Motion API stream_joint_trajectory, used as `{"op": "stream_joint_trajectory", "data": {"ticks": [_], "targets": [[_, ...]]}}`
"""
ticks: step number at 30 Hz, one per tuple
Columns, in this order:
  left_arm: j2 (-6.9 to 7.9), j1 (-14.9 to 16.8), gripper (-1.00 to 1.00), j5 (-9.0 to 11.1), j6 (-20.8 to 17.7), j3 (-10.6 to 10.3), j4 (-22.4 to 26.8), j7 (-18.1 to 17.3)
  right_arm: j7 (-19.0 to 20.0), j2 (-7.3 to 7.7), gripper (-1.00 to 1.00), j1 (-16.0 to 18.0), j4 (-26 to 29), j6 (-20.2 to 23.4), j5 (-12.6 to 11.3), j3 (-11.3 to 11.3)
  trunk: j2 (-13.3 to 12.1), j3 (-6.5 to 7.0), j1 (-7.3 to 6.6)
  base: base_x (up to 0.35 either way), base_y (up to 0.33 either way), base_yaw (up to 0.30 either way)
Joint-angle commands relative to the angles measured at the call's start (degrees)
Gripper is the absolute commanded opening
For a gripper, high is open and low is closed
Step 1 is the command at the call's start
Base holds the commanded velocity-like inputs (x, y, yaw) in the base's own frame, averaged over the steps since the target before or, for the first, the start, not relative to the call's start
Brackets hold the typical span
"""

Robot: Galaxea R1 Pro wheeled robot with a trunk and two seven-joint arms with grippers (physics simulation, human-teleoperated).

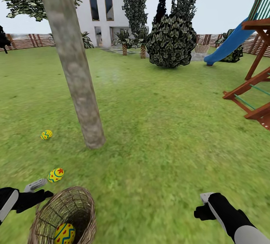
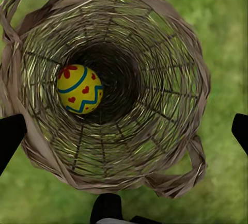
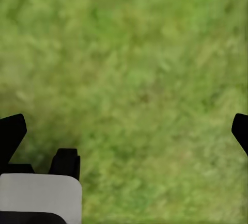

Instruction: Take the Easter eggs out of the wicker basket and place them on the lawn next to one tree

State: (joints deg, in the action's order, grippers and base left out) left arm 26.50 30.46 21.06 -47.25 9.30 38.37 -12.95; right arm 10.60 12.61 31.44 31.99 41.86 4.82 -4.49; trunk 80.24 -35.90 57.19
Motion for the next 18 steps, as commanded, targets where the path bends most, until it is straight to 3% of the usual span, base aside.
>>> {"op": "stream_joint_trajectory", "data": {"ticks": [1, 18], "targets": [[-0.1, 0.03, 1.0, -0.25, -0.3, 0.2, 0.04, -0.33, 0.41, 0.09, 1.0, 0.02, 0.09, 0.24, 0.51, -0.26, 0.03, -0.05, 0.0, 0.006, 0.0, 0.0], [-0.29, 0.03, 1.0, -0.1, -0.28, 0.23, -0.14, -0.32, 0.39, 0.13, 1.0, 0.02, 0.09, 0.24, 0.54, -0.25, 0.03, -0.05, 0.0, 0.0, 0.0, 0.0]]}}
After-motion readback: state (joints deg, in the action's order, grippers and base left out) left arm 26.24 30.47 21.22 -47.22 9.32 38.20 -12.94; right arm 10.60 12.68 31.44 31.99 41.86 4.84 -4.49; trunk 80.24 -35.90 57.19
